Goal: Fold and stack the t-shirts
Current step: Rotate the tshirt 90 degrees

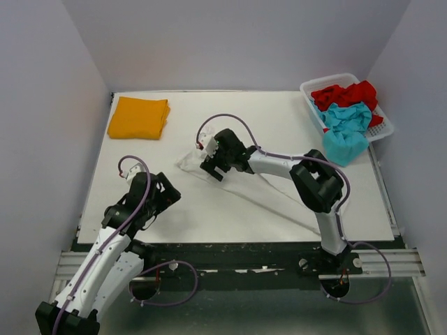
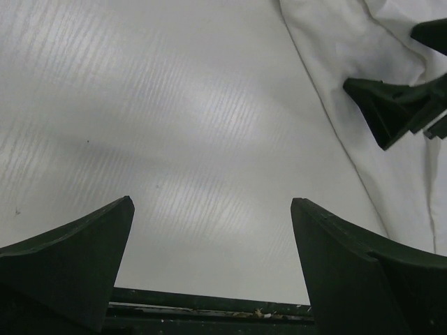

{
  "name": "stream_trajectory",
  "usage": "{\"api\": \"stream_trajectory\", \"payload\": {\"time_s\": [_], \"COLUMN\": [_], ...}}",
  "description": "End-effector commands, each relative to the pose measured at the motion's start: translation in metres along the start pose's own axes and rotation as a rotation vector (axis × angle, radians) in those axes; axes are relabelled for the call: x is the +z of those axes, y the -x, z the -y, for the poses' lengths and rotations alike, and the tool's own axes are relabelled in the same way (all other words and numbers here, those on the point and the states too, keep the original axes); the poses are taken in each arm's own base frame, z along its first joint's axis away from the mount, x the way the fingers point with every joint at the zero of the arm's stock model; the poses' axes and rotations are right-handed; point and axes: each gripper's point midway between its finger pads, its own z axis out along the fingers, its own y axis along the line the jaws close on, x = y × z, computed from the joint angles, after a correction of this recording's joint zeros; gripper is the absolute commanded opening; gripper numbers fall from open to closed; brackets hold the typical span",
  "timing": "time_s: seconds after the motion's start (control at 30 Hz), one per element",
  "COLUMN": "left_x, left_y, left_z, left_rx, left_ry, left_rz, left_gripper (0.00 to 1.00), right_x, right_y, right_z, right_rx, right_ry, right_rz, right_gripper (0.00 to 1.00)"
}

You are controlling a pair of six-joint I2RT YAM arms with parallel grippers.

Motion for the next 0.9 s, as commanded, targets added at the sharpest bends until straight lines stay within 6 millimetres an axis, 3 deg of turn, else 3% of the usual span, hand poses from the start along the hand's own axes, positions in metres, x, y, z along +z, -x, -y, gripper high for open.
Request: {"api": "stream_trajectory", "payload": {"time_s": [0.0, 0.07, 0.17, 0.3, 0.37, 0.47, 0.6, 0.77, 0.87], "left_x": [-0.005, -0.005, -0.003, 0.001, 0.004, 0.01, 0.019, 0.027, 0.024], "left_y": [0.005, 0.005, 0.006, 0.007, 0.006, 0.004, -0.001, -0.014, -0.025], "left_z": [0.005, 0.006, 0.006, 0.006, 0.009, 0.015, 0.027, 0.047, 0.069], "left_rx": [-0.003, 0.002, 0.007, 0.018, 0.024, 0.032, 0.053, 0.093, 0.138], "left_ry": [-0.01, -0.009, -0.001, 0.014, 0.012, -0.007, -0.049, -0.147, -0.268], "left_rz": [0.008, 0.005, 0.007, -0.001, -0.011, -0.032, -0.072, -0.153, -0.212], "left_gripper": [0.98, 0.99, 0.99, 0.98, 0.99, 0.98, 0.99, 0.98, 0.98], "right_x": [0.044, 0.059, 0.078, 0.082, 0.076, 0.065, 0.059, 0.056, 0.04], "right_y": [-0.004, 0.002, -0.011, -0.048, -0.069, -0.095, -0.113, -0.101, -0.065], "right_z": [0.033, 0.058, 0.1, 0.167, 0.19, 0.214, 0.225, 0.233, 0.248], "right_rx": [0.188, 0.346, 0.649, 0.974, 1.098, 1.157, 1.215, 1.243, 1.254], "right_ry": [-0.176, -0.244, -0.339, -0.515, -0.575, -0.681, -0.702, -0.695, -0.667], "right_rz": [-0.024, -0.016, -0.021, -0.076, -0.102, -0.119, -0.129, -0.091, -0.007], "right_gripper": [1.0, 1.0, 1.0, 1.0, 1.0, 1.0, 1.0, 1.0, 1.0]}}
